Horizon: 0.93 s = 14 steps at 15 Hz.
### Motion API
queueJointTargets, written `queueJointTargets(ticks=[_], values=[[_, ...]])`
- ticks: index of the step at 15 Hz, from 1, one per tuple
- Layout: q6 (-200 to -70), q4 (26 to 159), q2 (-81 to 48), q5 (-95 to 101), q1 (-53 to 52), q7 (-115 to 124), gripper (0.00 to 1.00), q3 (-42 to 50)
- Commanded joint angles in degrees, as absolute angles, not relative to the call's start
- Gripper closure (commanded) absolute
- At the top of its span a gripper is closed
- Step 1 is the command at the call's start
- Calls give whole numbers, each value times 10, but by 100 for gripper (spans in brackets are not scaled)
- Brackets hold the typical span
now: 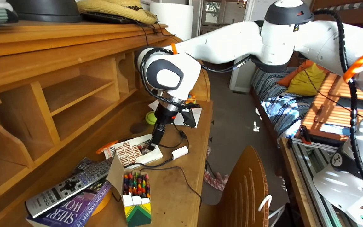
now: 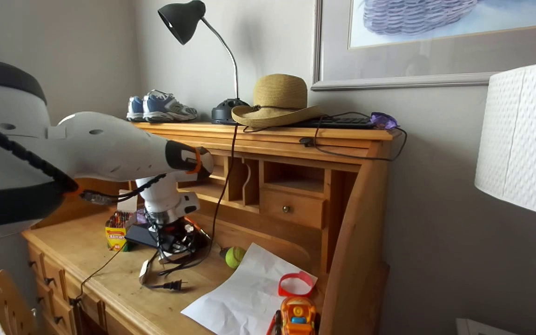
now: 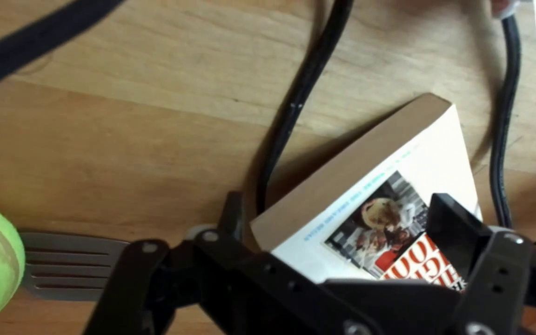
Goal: Put the cable on the top
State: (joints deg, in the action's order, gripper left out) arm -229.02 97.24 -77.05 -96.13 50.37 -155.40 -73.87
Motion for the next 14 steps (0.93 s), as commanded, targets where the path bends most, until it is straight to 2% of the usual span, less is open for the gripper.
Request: queueJointTargets(ticks=[1, 5, 6, 7, 8, 14], values=[[-2303, 949, -812, -947, 508, -1584, 0, -758], [-2302, 952, -833, -939, 512, -1584, 2, -772], [-2301, 957, -838, -937, 514, -1583, 26, -778], [-2301, 958, -842, -935, 514, -1583, 26, -781], [-2301, 960, -843, -932, 514, -1581, 32, -784], [-2305, 975, -846, -930, 523, -1581, 79, -804]])
